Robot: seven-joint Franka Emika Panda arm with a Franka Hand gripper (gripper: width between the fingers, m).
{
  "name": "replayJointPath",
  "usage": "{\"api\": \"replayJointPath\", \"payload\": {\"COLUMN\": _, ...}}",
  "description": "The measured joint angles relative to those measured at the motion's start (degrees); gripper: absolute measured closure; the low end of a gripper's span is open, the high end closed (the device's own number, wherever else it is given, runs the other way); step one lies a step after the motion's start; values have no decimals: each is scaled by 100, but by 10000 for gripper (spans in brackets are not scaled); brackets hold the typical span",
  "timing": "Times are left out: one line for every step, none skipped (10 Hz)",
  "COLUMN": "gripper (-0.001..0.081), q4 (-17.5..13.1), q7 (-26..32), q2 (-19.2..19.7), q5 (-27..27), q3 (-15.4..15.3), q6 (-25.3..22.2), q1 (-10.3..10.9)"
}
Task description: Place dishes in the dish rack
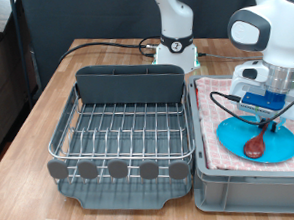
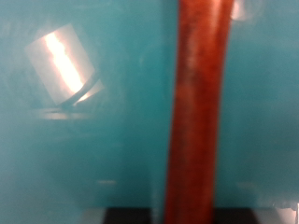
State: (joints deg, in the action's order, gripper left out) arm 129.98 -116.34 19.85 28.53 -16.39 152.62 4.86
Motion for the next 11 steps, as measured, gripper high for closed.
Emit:
{"api": "replayJointPath", "payload": {"gripper": 720, "q4": 0, "q7": 14, "q2": -4, "q5": -44, "q3": -12, "q6": -6, "q1": -4}}
{"api": "replayJointPath", "payload": {"gripper": 720, "q4": 0, "q7": 37, "q2": -18, "q5": -95, "q3": -35, "q6": -50, "q1": -11}}
{"api": "replayJointPath", "payload": {"gripper": 720, "q4": 0, "q7": 80, "q2": -54, "q5": -153, "q3": -60, "q6": -120, "q1": -17}}
{"api": "replayJointPath", "payload": {"gripper": 720, "q4": 0, "q7": 119, "q2": -111, "q5": -196, "q3": -82, "q6": -203, "q1": -21}}
{"api": "replayJointPath", "payload": {"gripper": 720, "q4": 0, "q7": 155, "q2": -194, "q5": -257, "q3": -100, "q6": -289, "q1": -21}}
{"api": "replayJointPath", "payload": {"gripper": 720, "q4": 1, "q7": 219, "q2": -296, "q5": -344, "q3": -118, "q6": -416, "q1": -22}}
{"api": "replayJointPath", "payload": {"gripper": 720, "q4": 14, "q7": 313, "q2": -416, "q5": -454, "q3": -134, "q6": -513, "q1": -26}}
{"api": "replayJointPath", "payload": {"gripper": 720, "q4": 34, "q7": 435, "q2": -555, "q5": -562, "q3": -148, "q6": -636, "q1": -32}}
{"api": "replayJointPath", "payload": {"gripper": 725, "q4": 67, "q7": 574, "q2": -726, "q5": -716, "q3": -160, "q6": -776, "q1": -40}}
{"api": "replayJointPath", "payload": {"gripper": 725, "q4": 108, "q7": 708, "q2": -931, "q5": -901, "q3": -170, "q6": -973, "q1": -49}}
{"api": "replayJointPath", "payload": {"gripper": 725, "q4": 149, "q7": 787, "q2": -1145, "q5": -1040, "q3": -171, "q6": -1167, "q1": -50}}
